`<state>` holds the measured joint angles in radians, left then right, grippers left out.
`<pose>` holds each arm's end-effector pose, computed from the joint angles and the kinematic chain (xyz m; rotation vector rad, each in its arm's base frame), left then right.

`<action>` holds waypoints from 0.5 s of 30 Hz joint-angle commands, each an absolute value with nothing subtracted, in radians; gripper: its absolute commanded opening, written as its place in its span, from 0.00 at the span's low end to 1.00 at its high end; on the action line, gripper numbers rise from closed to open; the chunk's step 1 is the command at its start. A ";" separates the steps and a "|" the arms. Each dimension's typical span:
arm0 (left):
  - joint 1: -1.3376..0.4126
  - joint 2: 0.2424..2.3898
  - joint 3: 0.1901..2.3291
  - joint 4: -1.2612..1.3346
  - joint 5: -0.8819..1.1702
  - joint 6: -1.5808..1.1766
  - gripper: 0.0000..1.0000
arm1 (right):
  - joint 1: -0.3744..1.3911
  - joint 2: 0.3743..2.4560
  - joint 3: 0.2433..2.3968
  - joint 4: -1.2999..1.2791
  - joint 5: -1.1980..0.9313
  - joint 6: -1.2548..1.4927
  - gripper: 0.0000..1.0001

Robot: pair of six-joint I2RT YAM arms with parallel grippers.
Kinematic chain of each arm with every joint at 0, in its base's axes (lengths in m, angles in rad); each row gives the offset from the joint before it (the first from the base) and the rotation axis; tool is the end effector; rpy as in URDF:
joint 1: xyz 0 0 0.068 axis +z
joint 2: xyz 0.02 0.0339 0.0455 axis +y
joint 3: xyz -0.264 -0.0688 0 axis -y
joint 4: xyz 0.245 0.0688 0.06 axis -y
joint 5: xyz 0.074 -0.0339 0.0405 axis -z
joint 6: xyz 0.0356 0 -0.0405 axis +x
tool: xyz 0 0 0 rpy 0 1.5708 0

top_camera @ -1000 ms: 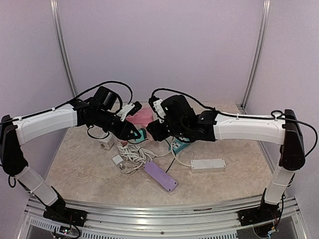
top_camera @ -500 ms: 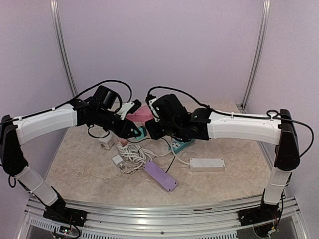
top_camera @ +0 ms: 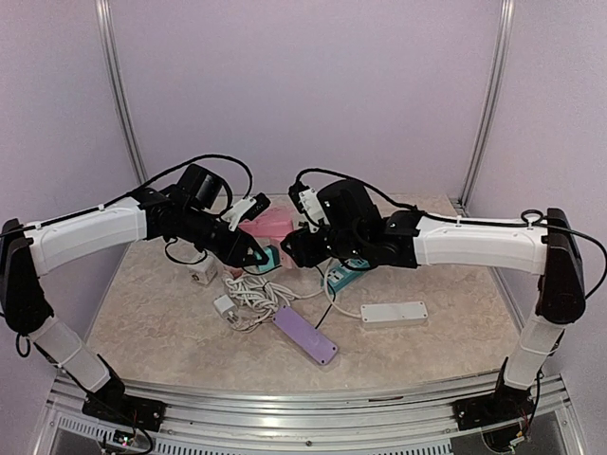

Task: Pull the plug off the socket
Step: Remove the plug from the socket.

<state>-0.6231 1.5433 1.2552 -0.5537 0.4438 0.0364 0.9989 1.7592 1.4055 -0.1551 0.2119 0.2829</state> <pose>0.2635 -0.2081 0.2861 0.9936 2.2514 -0.8000 0.2310 0.3450 0.2913 -0.6166 2.0247 0.5617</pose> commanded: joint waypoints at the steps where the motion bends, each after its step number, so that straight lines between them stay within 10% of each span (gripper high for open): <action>1: -0.608 1.502 1.292 -0.576 0.482 0.067 0.00 | 0.971 1.674 1.386 -0.003 0.050 0.273 0.00; 15: -0.603 1.526 1.290 -0.557 0.431 0.016 0.00 | 1.023 1.734 1.451 -0.074 0.289 0.245 0.00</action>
<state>-0.6186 1.5307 1.2556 -0.5751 0.4465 0.0311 0.9897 1.7485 1.3632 -0.0853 0.1413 0.2821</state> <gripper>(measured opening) 0.271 0.594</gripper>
